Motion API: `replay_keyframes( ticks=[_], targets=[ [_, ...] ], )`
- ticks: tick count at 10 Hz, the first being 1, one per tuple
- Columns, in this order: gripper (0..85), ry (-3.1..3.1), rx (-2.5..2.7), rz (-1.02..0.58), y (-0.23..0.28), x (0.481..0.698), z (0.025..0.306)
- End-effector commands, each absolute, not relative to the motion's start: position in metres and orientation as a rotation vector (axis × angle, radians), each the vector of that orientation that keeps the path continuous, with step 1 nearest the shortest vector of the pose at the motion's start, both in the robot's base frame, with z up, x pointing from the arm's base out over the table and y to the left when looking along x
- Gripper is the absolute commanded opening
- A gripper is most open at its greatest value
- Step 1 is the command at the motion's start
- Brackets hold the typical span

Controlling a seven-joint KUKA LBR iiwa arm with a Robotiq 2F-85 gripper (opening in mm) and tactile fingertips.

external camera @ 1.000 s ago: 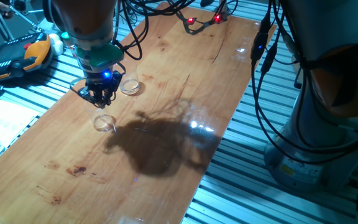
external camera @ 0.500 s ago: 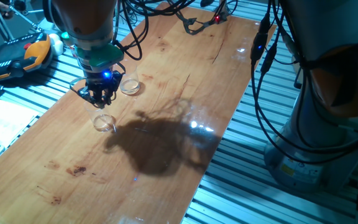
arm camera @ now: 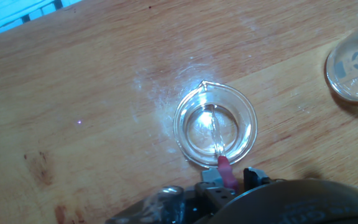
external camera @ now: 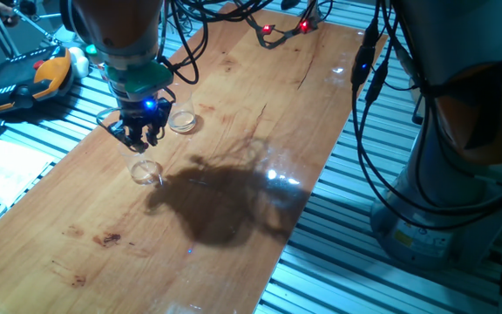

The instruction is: Transfer liquid using a dropper

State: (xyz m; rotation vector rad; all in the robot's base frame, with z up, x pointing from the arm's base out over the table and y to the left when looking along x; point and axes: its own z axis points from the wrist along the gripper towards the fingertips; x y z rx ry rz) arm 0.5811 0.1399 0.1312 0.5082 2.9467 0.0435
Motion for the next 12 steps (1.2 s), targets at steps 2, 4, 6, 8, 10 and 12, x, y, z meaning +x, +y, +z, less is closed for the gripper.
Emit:
replay_keyframes(
  ticks=[2, 4, 6, 8, 10, 12],
  targets=[
    [31.3, 2.949, 0.508, 0.037, 0.140, 0.581, 0.135],
    [31.7, 2.953, 0.517, 0.025, 0.140, 0.581, 0.143],
    [31.7, 2.956, 0.525, 0.024, 0.140, 0.582, 0.148],
    [31.3, 2.963, 0.531, 0.015, 0.140, 0.582, 0.156],
    [31.0, 2.964, 0.533, 0.012, 0.139, 0.582, 0.158],
    [30.7, 2.969, 0.534, 0.016, 0.137, 0.581, 0.162]
  ],
)
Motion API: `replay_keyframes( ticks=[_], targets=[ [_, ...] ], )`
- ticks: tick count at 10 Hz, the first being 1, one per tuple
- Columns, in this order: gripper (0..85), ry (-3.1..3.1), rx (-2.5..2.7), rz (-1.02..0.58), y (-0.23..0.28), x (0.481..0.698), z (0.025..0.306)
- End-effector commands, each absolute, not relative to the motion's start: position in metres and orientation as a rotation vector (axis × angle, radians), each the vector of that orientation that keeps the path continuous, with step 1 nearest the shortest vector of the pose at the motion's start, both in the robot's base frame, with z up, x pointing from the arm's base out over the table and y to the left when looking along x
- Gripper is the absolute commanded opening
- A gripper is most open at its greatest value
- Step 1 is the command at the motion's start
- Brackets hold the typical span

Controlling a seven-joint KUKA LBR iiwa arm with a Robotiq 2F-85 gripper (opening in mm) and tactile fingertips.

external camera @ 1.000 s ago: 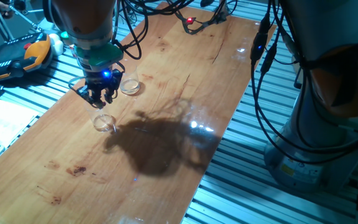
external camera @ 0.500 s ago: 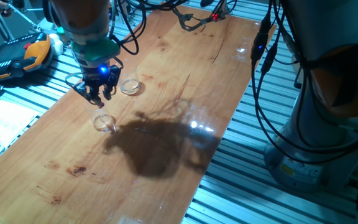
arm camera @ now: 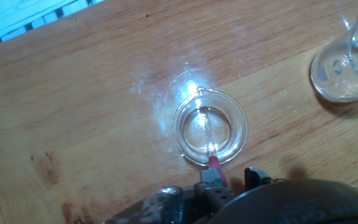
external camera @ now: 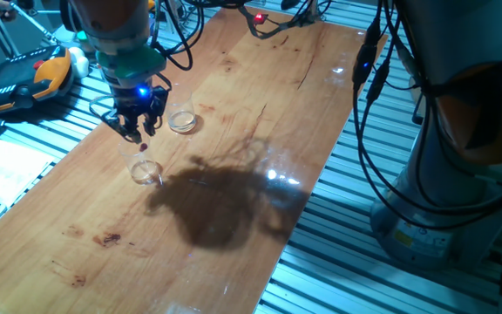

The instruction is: Transfer liquid using a dropper

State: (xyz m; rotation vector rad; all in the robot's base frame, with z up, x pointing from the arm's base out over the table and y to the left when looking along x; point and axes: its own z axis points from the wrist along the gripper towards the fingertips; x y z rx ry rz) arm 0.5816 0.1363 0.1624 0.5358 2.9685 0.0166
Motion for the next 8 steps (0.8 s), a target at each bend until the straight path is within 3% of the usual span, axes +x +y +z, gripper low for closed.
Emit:
replay_keyframes(
  ticks=[1, 3, 7, 8],
  targets=[
    [30.3, 2.977, 0.544, 0.032, 0.132, 0.582, 0.170],
    [24.3, 3.004, 0.526, 0.034, 0.115, 0.581, 0.189],
    [1.0, 3.033, 0.477, 0.006, 0.077, 0.568, 0.218],
    [1.0, 3.038, 0.478, 0.014, 0.069, 0.565, 0.223]
  ],
)
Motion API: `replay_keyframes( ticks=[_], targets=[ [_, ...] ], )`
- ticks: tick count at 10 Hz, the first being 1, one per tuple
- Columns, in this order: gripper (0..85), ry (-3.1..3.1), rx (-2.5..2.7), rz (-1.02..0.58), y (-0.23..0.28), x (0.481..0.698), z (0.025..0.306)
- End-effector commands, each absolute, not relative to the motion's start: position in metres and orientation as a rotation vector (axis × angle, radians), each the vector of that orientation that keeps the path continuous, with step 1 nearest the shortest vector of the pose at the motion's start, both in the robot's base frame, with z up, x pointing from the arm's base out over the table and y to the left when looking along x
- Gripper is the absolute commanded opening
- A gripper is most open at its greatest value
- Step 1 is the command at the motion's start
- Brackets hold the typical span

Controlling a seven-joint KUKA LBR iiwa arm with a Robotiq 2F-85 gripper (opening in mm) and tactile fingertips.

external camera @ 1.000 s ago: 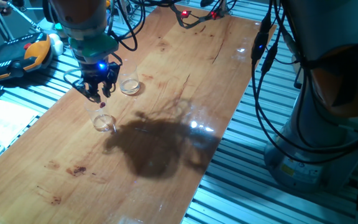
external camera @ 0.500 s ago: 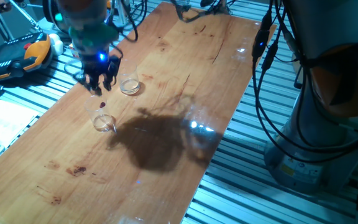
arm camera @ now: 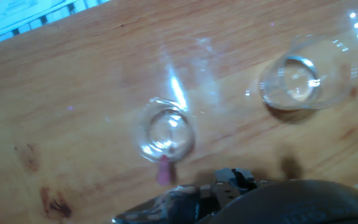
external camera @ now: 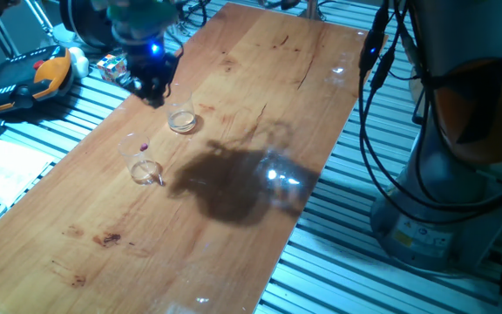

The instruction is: Transfer liquid using a dropper

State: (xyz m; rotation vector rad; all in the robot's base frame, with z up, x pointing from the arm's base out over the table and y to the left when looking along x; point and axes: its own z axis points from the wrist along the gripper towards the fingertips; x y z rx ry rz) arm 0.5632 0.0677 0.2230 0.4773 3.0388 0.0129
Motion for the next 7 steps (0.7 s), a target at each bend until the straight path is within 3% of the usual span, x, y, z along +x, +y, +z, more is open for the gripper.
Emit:
replay_keyframes(
  ticks=[1, 7],
  targets=[
    [1.0, 3.039, 0.471, 0.004, 0.063, 0.559, 0.226],
    [1.0, 3.079, 0.429, 0.015, 0.044, 0.536, 0.238]
  ],
)
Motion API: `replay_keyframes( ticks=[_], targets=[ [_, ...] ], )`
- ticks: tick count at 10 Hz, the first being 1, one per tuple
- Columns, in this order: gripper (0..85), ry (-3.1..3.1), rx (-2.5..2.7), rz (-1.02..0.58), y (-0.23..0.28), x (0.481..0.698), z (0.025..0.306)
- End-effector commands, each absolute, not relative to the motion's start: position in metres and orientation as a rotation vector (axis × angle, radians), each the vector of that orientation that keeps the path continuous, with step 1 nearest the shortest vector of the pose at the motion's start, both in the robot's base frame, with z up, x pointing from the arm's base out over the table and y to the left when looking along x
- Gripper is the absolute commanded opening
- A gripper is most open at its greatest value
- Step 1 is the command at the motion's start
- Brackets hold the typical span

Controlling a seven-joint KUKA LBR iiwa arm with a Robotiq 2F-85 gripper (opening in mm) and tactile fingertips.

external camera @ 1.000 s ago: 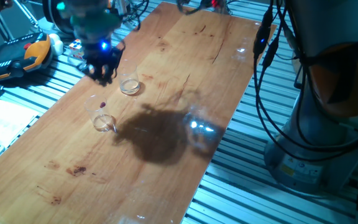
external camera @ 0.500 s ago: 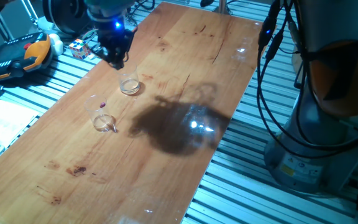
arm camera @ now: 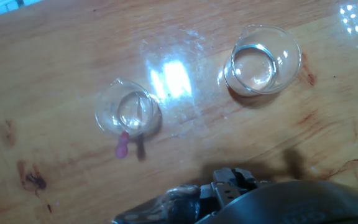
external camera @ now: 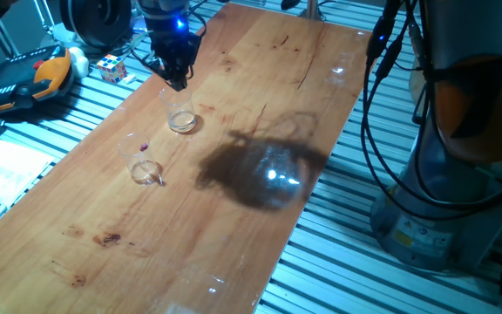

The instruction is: Transfer liquid using a dropper

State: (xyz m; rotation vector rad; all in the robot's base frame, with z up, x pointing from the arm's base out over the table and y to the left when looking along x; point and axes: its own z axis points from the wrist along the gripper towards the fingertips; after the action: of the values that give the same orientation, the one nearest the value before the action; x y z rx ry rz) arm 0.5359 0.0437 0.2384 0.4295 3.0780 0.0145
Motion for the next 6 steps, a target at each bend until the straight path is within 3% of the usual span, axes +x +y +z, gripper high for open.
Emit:
replay_keyframes(
  ticks=[1, 6],
  targets=[
    [1.0, 3.086, 0.423, 0.013, 0.0432, 0.5353, 0.2384],
    [1.0, 3.091, 0.407, 0.015, 0.0428, 0.5348, 0.2384]
  ],
)
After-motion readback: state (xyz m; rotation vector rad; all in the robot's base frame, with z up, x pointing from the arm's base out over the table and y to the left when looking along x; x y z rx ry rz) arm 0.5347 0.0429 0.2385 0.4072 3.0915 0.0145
